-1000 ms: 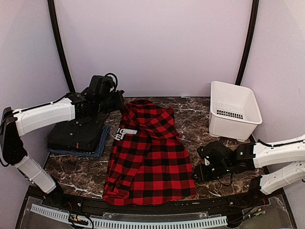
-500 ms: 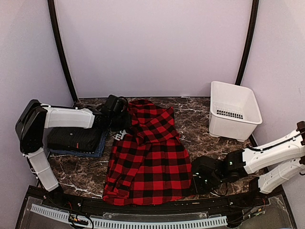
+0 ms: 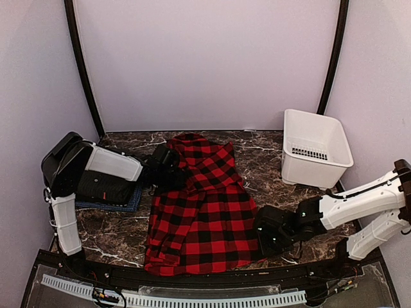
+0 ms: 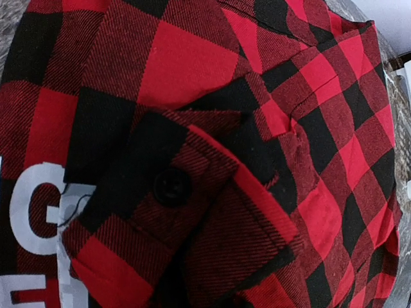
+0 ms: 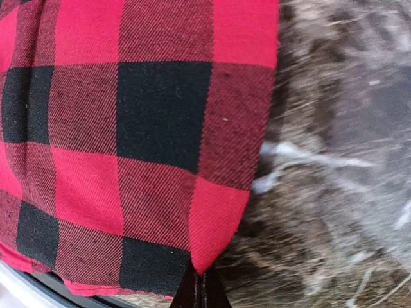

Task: Fold and stack the long sleeve shirts
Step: Pick up the 1/3-folded shirt from the center of the board.

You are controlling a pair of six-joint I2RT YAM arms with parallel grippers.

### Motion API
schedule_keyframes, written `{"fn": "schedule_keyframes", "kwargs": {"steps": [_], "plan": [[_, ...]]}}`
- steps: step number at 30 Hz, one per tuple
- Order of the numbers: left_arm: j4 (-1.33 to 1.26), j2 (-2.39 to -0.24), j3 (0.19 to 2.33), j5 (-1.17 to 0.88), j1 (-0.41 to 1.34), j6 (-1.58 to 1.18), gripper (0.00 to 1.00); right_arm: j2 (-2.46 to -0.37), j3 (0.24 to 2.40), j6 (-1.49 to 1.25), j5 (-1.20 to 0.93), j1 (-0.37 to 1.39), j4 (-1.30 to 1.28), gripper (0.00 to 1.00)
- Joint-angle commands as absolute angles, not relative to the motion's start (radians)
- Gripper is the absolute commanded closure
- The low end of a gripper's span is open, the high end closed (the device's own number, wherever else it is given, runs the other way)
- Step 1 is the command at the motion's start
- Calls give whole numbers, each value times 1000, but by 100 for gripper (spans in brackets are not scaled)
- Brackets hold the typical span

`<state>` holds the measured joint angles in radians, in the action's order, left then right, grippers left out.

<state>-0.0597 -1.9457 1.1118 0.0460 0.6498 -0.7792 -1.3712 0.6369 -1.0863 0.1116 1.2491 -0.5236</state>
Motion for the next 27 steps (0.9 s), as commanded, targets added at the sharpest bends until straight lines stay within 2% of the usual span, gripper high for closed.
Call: {"fn": "schedule_keyframes", "kwargs": {"steps": [1, 9, 15, 27], "plan": [[-59, -2011, 1187, 45, 641, -795, 100, -1312, 618, -1035, 181, 1168, -621, 100], [51, -2066, 1353, 62, 620, -734, 100, -1238, 623, -972, 164, 1116, -601, 100], [114, -1965, 1448, 8, 621, -679, 100, -1212, 602, -985, 156, 1116, -578, 100], [247, -1860, 1675, 61, 595, -561, 100, -1184, 613, -980, 122, 1143, -537, 100]]}}
